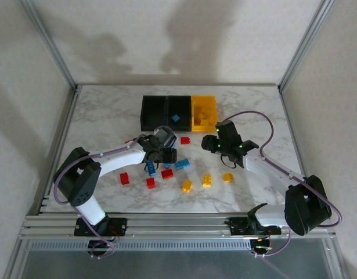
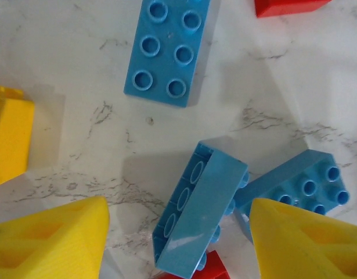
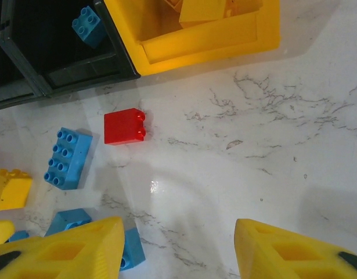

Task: Sort the legos into containers by color
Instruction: Pick up the lego from the center of the table.

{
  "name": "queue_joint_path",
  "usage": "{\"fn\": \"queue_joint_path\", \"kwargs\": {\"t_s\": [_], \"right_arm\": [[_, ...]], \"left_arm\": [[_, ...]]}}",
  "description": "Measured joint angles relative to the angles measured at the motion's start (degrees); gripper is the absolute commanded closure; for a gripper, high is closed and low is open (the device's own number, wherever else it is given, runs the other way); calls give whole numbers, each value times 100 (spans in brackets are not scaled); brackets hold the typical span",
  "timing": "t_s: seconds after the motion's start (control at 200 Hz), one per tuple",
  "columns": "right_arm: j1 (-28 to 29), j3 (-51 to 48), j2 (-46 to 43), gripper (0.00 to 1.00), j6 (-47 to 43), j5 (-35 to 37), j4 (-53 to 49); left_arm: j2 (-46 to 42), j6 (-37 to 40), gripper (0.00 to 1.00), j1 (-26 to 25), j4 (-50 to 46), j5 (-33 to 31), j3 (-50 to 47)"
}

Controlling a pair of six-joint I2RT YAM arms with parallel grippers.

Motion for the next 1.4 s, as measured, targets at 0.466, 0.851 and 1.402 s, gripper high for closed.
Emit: {"fn": "queue_joint_path", "kwargs": {"t_s": [0.466,0.851,1.402], "right_arm": [[0,-109,0,48,26,9,214],[0,-109,46,49,28,4,258],[0,-245,26,49,52,7,363]], "left_arm": [[479,286,63,-9,31,243,273],[560,341,59,-11,-52,278,404],[560,334,49,-11,-79,354,404]]}}
